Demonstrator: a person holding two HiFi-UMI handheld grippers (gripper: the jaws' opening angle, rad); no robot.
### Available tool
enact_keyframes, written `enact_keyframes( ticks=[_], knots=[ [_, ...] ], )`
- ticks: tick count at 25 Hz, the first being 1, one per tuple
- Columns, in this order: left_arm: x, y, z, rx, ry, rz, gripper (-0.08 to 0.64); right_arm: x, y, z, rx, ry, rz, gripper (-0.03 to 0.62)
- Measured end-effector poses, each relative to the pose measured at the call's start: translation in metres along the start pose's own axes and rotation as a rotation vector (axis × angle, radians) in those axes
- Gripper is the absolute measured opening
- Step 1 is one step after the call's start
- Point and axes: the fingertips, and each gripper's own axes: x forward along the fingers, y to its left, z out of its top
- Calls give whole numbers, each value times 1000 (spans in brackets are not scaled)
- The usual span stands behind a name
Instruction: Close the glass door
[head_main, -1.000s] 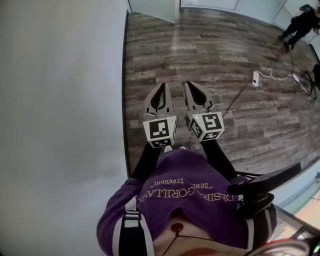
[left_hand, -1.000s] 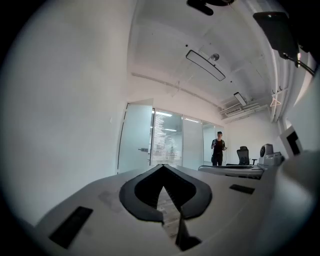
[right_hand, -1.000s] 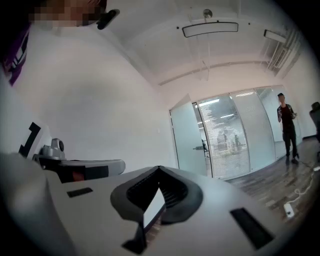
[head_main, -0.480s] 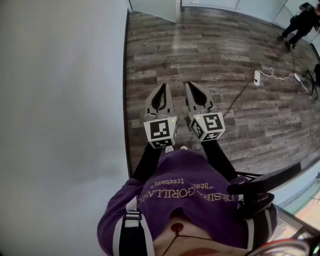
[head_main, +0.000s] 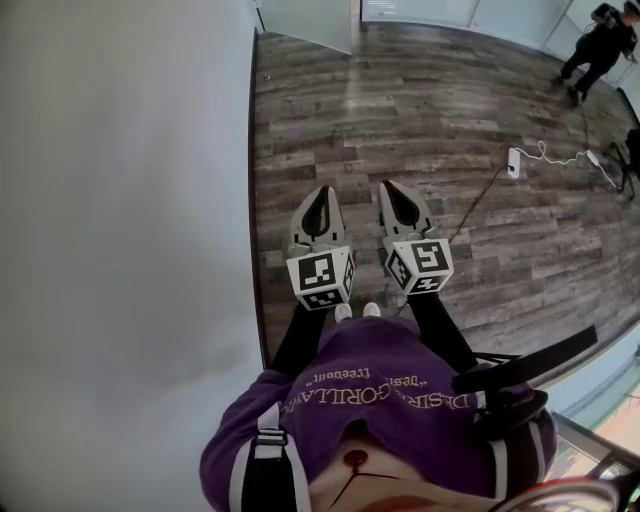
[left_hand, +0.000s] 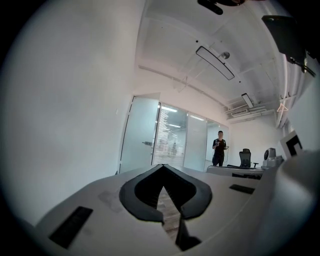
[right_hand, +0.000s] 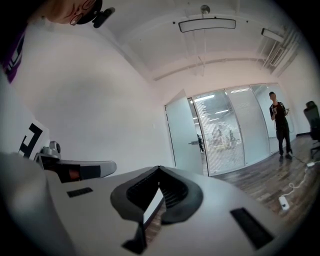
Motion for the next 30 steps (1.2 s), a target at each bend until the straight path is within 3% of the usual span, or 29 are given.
enact_keyframes(
  ticks=[8,15,30],
  knots=[
    [19,14,25,36,-53,-43,0,15,-6,5,-20,-7,-36,-9],
    [51,15,17,45,-37,-44,0,36,-34,11,-13,-22,-60,-9],
    [207,5,33,34,-51,46,0,158,-134,49,-29,-35,45,-9]
  ],
)
